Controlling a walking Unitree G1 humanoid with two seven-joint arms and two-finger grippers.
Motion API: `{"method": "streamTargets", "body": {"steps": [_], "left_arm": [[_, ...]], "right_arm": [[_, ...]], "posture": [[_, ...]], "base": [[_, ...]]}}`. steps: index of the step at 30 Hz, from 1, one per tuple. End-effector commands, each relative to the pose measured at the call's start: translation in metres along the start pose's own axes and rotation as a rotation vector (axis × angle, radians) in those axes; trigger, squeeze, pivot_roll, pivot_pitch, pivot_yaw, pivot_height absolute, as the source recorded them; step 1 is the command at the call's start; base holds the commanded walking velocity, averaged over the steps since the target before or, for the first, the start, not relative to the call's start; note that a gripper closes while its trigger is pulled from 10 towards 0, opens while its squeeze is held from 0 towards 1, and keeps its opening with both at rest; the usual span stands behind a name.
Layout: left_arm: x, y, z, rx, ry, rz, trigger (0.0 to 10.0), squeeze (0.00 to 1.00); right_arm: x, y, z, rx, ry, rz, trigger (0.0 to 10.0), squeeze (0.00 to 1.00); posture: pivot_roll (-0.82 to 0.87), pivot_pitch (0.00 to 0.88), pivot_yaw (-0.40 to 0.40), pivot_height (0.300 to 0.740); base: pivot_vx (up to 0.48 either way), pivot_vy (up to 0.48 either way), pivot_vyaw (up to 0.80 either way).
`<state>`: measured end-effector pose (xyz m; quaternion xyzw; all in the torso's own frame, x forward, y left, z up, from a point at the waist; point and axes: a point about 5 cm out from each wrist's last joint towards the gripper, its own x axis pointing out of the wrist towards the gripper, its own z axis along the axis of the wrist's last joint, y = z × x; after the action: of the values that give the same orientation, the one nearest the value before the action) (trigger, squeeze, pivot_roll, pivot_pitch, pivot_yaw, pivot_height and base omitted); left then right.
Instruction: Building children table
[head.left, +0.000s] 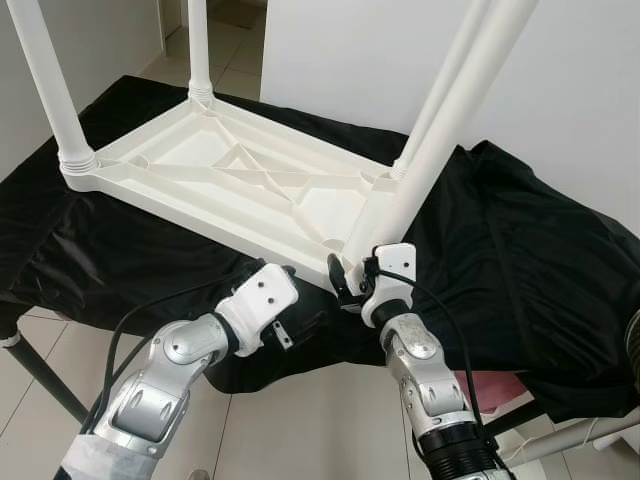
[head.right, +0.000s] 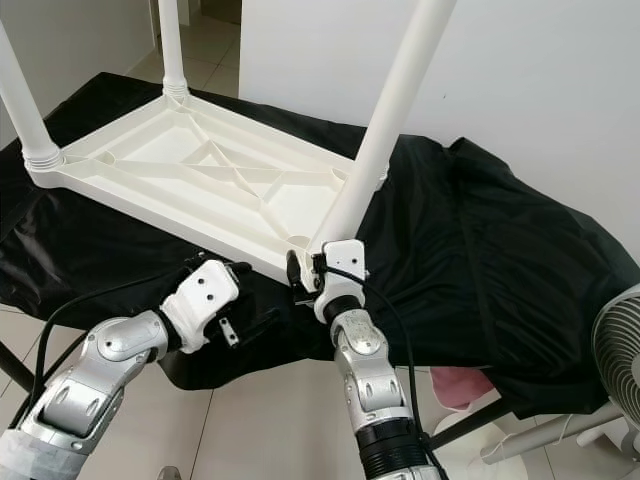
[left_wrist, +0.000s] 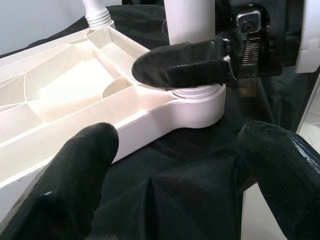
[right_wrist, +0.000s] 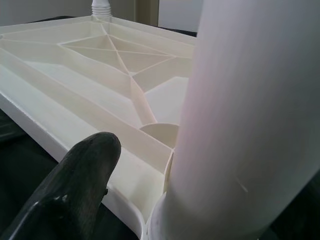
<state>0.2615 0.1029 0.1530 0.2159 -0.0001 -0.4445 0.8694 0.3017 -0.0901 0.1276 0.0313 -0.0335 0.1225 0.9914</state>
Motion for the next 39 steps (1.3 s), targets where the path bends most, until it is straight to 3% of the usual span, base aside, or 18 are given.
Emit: {"method": "streamTargets", "body": {"steps": [1, 8, 9, 10, 11, 16, 22, 31, 32, 33, 34, 35, 36, 37, 38, 39], "left_arm": [[0.000, -0.002, 0.003, 0.011, -0.016, 0.022, 10.0, 0.00], [0.000, -0.001, 0.003, 0.016, -0.016, 0.020, 10.0, 0.00], [0.000, -0.001, 0.003, 0.017, -0.017, 0.020, 10.0, 0.00], [0.000, -0.001, 0.003, 0.017, -0.017, 0.020, 10.0, 0.00], [0.000, 0.000, 0.004, 0.027, -0.021, 0.016, 10.0, 0.00], [0.000, 0.000, 0.004, 0.032, -0.022, 0.014, 10.0, 0.00], [-0.001, 0.003, 0.004, 0.036, -0.021, 0.003, 10.0, 0.00], [0.000, 0.006, 0.004, 0.039, -0.018, 0.004, 10.0, 0.00], [0.000, 0.007, 0.006, 0.040, -0.020, 0.003, 10.0, 0.00], [0.000, 0.007, 0.006, 0.040, -0.020, 0.003, 10.0, 0.00], [0.002, 0.007, 0.007, 0.040, -0.020, 0.003, 10.0, 0.00], [0.002, 0.007, 0.007, 0.040, -0.020, 0.003, 10.0, 0.00], [0.001, 0.008, 0.007, 0.040, -0.020, 0.004, 10.0, 0.00], [0.001, 0.008, 0.007, 0.040, -0.020, 0.004, 10.0, 0.00], [0.001, 0.009, 0.007, 0.040, -0.018, 0.008, 10.0, 0.00], [0.001, 0.009, 0.007, 0.040, -0.018, 0.008, 10.0, 0.00]], "right_arm": [[-0.003, -0.006, -0.001, 0.005, -0.002, -0.012, 10.0, 1.00], [-0.005, -0.014, 0.004, -0.010, -0.034, 0.017, 10.0, 1.00], [-0.005, -0.015, 0.005, -0.020, -0.041, 0.020, 10.0, 0.51], [-0.005, -0.015, 0.005, -0.020, -0.041, 0.020, 10.0, 0.51], [-0.006, -0.020, 0.005, -0.011, -0.051, 0.058, 10.0, 0.00], [-0.007, -0.026, 0.005, -0.012, -0.058, 0.109, 10.0, 0.00], [-0.002, -0.045, 0.004, -0.060, -0.040, 0.299, 10.0, 0.00], [0.011, -0.048, 0.003, -0.096, -0.006, 0.451, 10.0, 0.00], [0.014, -0.047, 0.001, -0.105, 0.015, 0.486, 8.9, 0.00], [0.014, -0.047, 0.001, -0.105, 0.015, 0.486, 8.9, 0.00], [0.019, -0.046, -0.002, -0.125, 0.036, 0.530, 5.4, 0.00], [0.019, -0.046, -0.002, -0.125, 0.036, 0.530, 5.4, 0.00], [0.020, -0.046, -0.004, -0.133, 0.042, 0.538, 4.3, 0.00], [0.020, -0.046, -0.004, -0.133, 0.042, 0.538, 4.3, 0.00], [0.023, -0.046, -0.006, -0.145, 0.054, 0.548, 0.0, 0.00], [0.023, -0.046, -0.006, -0.145, 0.054, 0.548, 0.0, 0.00]], "posture": [[0.18, 0.000, -0.169, 0.740], [0.18, 0.000, -0.165, 0.740], [0.17, 0.000, -0.164, 0.740], [0.17, 0.000, -0.164, 0.740], [0.17, 0.004, -0.159, 0.740], [0.17, 0.006, -0.155, 0.740], [0.16, 0.012, -0.142, 0.740], [0.15, 0.020, -0.125, 0.740], [0.15, 0.024, -0.125, 0.740], [0.15, 0.024, -0.125, 0.740], [0.16, 0.025, -0.124, 0.740], [0.16, 0.025, -0.124, 0.740], [0.16, 0.027, -0.124, 0.740], [0.16, 0.027, -0.124, 0.740], [0.16, 0.032, -0.126, 0.740], [0.16, 0.032, -0.126, 0.740]], "base": [[0.000, 0.000, 0.00], [0.000, 0.000, 0.00], [0.000, 0.000, 0.00], [0.000, 0.000, 0.00], [0.000, 0.000, 0.00], [0.000, 0.000, 0.00], [0.000, 0.000, 0.00], [0.000, 0.000, 0.00], [0.000, 0.000, 0.00], [0.000, 0.000, 0.00], [0.000, 0.000, 0.00], [0.000, 0.000, 0.00], [0.000, 0.000, 0.00], [0.000, 0.000, 0.00], [0.000, 0.000, 0.00], [0.000, 0.000, 0.00]]}}
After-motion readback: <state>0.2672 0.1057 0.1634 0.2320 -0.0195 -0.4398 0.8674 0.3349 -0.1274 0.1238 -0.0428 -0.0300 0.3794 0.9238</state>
